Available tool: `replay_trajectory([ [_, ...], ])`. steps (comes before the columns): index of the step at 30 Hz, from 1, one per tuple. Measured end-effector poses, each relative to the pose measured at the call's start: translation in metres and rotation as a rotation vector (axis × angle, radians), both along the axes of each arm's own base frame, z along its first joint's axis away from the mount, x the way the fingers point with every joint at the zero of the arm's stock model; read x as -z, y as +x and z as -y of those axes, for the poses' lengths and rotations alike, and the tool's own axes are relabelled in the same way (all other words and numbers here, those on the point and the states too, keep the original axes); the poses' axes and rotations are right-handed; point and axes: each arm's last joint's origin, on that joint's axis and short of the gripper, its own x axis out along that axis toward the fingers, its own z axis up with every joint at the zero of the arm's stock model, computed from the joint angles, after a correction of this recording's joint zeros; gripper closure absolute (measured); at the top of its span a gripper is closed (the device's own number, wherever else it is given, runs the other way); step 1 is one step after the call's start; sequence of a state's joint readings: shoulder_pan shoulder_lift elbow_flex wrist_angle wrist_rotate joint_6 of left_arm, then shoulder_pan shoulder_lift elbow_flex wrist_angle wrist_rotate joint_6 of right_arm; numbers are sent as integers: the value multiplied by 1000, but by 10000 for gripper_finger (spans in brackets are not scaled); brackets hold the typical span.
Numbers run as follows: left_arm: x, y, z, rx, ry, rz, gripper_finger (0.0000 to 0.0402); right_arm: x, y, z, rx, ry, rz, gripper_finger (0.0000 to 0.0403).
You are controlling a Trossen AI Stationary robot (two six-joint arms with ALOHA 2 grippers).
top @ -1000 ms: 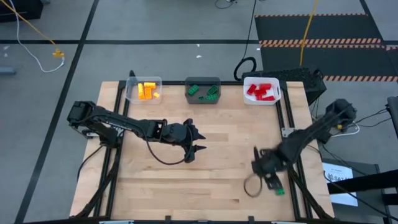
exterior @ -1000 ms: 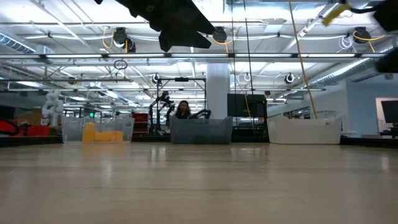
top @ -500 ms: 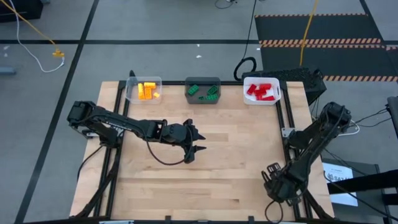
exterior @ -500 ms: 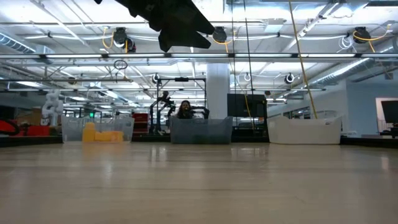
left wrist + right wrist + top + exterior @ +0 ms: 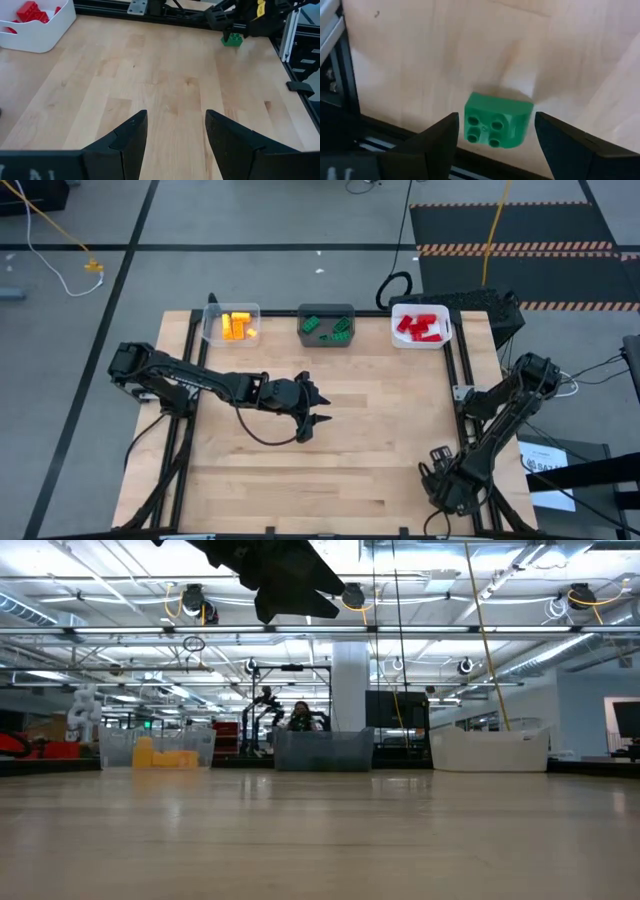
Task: Sort & place blocks by color
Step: Put the 4 stud green game piece into the gray bin
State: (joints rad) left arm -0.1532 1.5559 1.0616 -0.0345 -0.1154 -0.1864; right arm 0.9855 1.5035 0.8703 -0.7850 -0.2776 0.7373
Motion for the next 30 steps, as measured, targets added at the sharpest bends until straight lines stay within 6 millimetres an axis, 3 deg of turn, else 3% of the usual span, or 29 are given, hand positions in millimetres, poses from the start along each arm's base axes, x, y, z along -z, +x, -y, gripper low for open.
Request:
replay_trajectory([
  [15,0,0,0,-1,-2,0,201,3,-15,-5,-7,-101,53,152],
  [25,0,0,0,-1,-2,-1,201,34,-16,-11,-14,-251,-10,152],
  [30,0,0,0,-1,-1,-1,201,34,-16,-11,-10,-268,-17,191],
])
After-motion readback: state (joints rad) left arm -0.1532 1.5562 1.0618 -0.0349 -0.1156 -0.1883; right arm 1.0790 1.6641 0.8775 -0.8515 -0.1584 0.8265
